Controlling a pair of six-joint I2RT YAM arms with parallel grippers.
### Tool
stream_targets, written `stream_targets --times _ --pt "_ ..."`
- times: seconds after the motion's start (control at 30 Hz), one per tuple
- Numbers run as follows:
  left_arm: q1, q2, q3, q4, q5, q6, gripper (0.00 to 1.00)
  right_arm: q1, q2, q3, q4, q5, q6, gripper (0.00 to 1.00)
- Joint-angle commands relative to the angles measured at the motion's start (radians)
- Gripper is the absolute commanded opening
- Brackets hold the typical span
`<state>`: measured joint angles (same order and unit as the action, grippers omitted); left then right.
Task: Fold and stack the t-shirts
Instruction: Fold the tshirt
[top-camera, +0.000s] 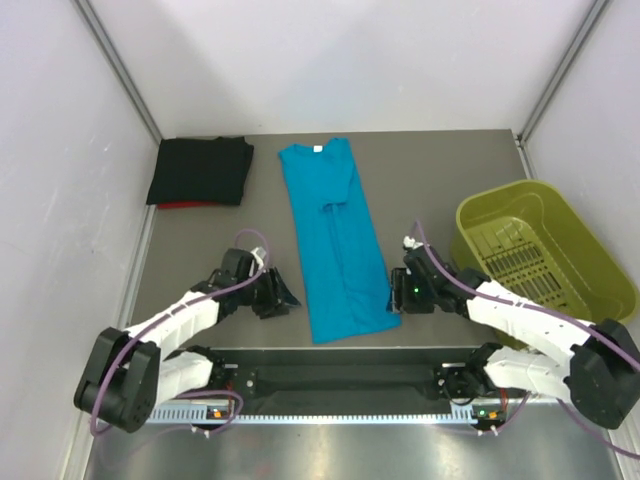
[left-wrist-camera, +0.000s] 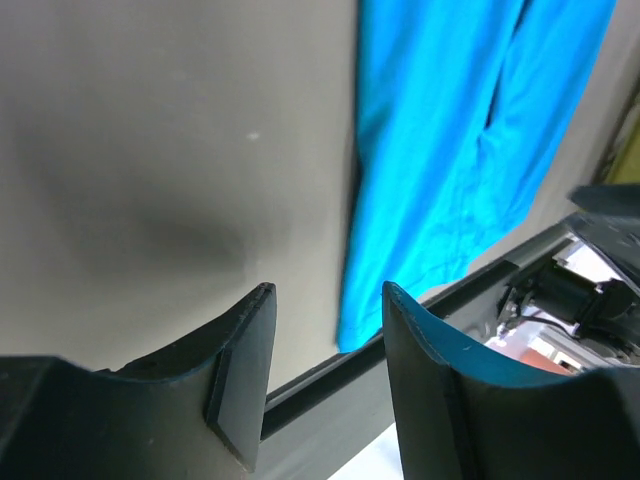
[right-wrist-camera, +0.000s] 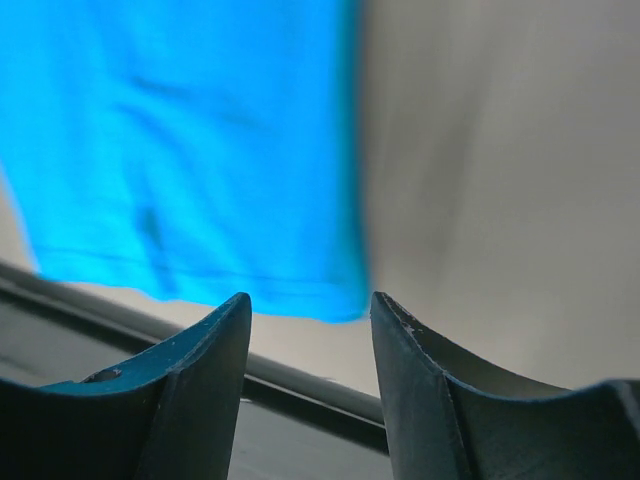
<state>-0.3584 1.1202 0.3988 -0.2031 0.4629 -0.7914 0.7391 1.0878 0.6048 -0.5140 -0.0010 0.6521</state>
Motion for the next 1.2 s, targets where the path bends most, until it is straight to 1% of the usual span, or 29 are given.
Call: stream_targets --times 0.0,0.07,0.17,0.27,0.4,0.53,0.6,0.7,0.73,0.77,0.83,0.93,1.03,1.07,1.13,1.17 --pt "-0.05 0.01 -0.02 0.175 0.016 -0.103 0.52 -0.066 -0.034 -0.04 0.029 -0.103 -0.029 0.52" --pt "-0.089 0.036 -0.021 0.195 0.005 -0.123 0.52 -0.101 -0.022 -0.063 0.035 -0.122 -0.031 0.51" --pt "-0.14 0.078 -0.028 0.195 -0.024 -0.135 0.51 -0.122 -0.002 -0.083 0.06 -0.151 -0.039 0.47" --pt "-0.18 0.098 -0.054 0.232 -0.059 -0.152 0.51 -0.124 0.007 -0.112 0.097 -0.172 -0.037 0.4" --pt "-0.231 0.096 -0.09 0.252 -0.115 -0.187 0.5 -0.124 0.004 -0.131 0.098 -0.154 -0.037 0.32" --pt "-0.277 0.107 -0.109 0.261 -0.161 -0.213 0.49 -0.124 0.023 -0.149 0.108 -0.139 -0.042 0.32" --pt "-0.303 0.115 -0.107 0.254 -0.185 -0.223 0.48 -0.124 0.029 -0.157 0.118 -0.133 -0.043 0.34" --pt "-0.341 0.11 -0.094 0.208 -0.242 -0.221 0.49 -0.124 0.034 -0.163 0.124 -0.123 -0.046 0.34" --pt "-0.356 0.099 -0.087 0.147 -0.26 -0.22 0.49 -0.124 0.032 -0.165 0.124 -0.12 -0.052 0.34" --pt "-0.361 0.093 -0.086 0.133 -0.288 -0.221 0.49 -0.124 0.034 -0.166 0.124 -0.12 -0.054 0.34" --pt "-0.364 0.069 -0.09 0.108 -0.293 -0.227 0.49 -0.124 0.027 -0.169 0.124 -0.12 -0.055 0.31" --pt "-0.366 0.04 -0.087 0.048 -0.316 -0.227 0.47 -0.124 0.02 -0.175 0.129 -0.12 -0.055 0.25" --pt "-0.37 -0.003 -0.087 -0.008 -0.345 -0.226 0.47 -0.124 0.008 -0.184 0.131 -0.119 -0.057 0.17" --pt "-0.369 -0.013 -0.089 -0.016 -0.348 -0.224 0.47 -0.124 0.006 -0.186 0.131 -0.117 -0.057 0.11" --pt "-0.37 -0.025 -0.097 -0.024 -0.34 -0.229 0.48 -0.124 -0.002 -0.192 0.132 -0.114 -0.058 0.05" --pt "-0.37 -0.023 -0.097 -0.022 -0.333 -0.232 0.47 -0.124 -0.003 -0.194 0.132 -0.114 -0.06 0.0"
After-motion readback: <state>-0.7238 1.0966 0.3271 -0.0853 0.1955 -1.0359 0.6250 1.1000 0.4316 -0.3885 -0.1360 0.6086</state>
